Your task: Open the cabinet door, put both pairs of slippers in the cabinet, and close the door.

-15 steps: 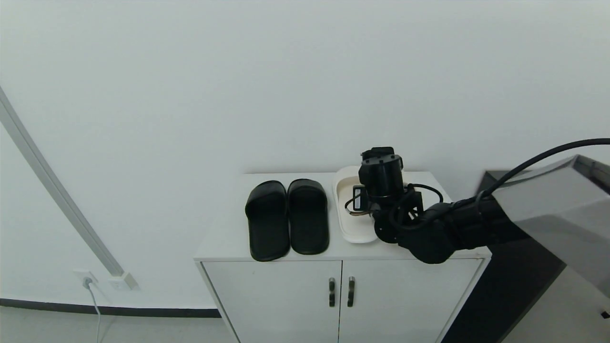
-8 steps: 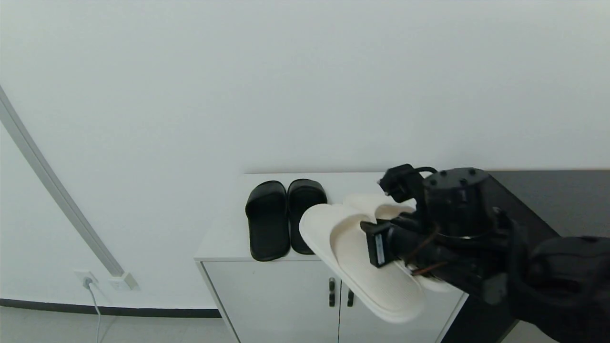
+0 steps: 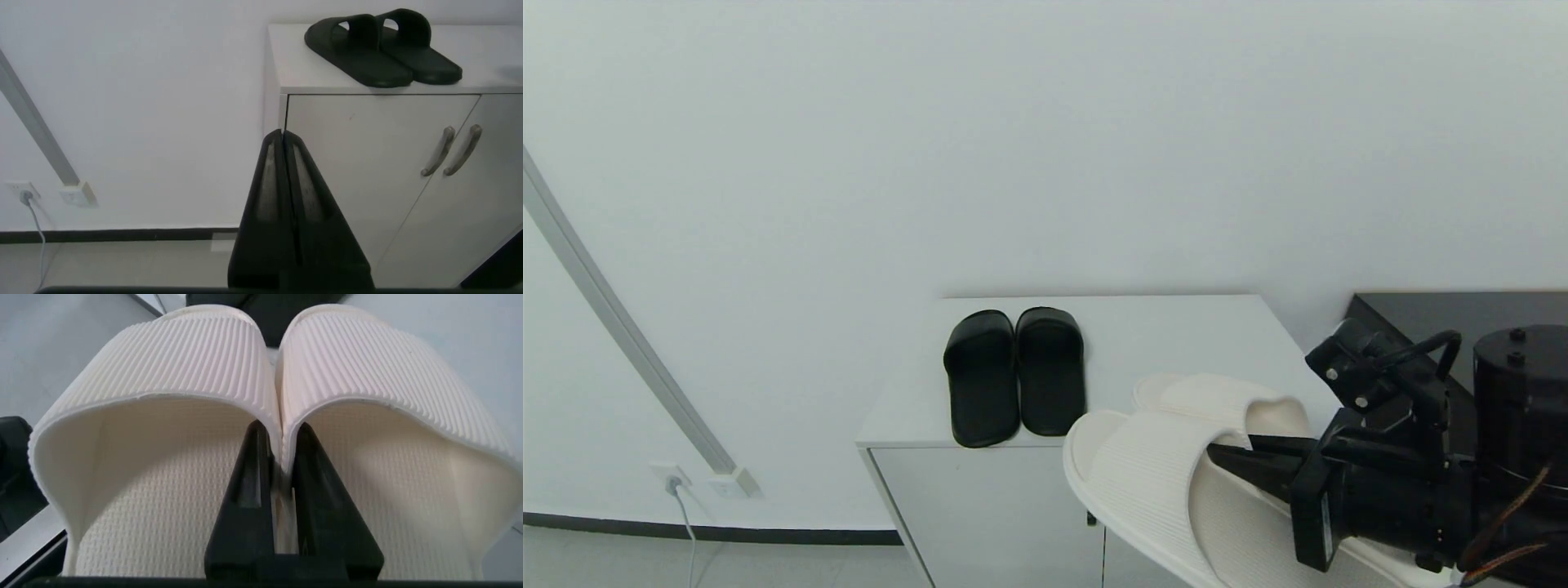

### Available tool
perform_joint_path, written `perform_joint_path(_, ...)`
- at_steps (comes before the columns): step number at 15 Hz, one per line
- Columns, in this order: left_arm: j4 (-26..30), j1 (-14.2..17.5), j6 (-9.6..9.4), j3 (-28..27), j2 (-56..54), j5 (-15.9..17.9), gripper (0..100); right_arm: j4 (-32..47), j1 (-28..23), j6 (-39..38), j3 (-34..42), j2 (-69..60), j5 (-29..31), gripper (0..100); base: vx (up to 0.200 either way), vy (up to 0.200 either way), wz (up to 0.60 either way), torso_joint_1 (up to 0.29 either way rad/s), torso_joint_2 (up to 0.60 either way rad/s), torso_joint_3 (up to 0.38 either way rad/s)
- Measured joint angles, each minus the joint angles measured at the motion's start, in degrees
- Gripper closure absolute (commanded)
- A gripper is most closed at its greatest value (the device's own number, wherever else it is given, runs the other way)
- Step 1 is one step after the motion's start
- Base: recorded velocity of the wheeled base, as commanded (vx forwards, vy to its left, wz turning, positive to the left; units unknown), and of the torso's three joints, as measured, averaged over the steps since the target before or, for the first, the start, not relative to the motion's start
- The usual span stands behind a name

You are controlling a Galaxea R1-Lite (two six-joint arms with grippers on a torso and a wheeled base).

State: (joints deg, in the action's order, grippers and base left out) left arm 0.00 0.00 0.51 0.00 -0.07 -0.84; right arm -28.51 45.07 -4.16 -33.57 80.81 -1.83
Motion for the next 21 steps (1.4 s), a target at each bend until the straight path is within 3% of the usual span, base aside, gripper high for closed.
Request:
perform_joint_path(7, 0.0, 0.0, 0.02, 0.0, 0.0, 0.0, 100, -0.2, -0.1, 0.0, 0.6, -1.0, -0.1, 100, -0.200, 0.000, 0.00, 0.000, 0.00, 0.004)
perform_joint_path(21, 0.0, 0.0, 0.06, 0.0, 0.0, 0.0, 100, -0.3, -0.4, 1.0, 1.3, -1.1, -0.3, 100, 0.000, 0.000, 0.00, 0.000, 0.00, 0.000)
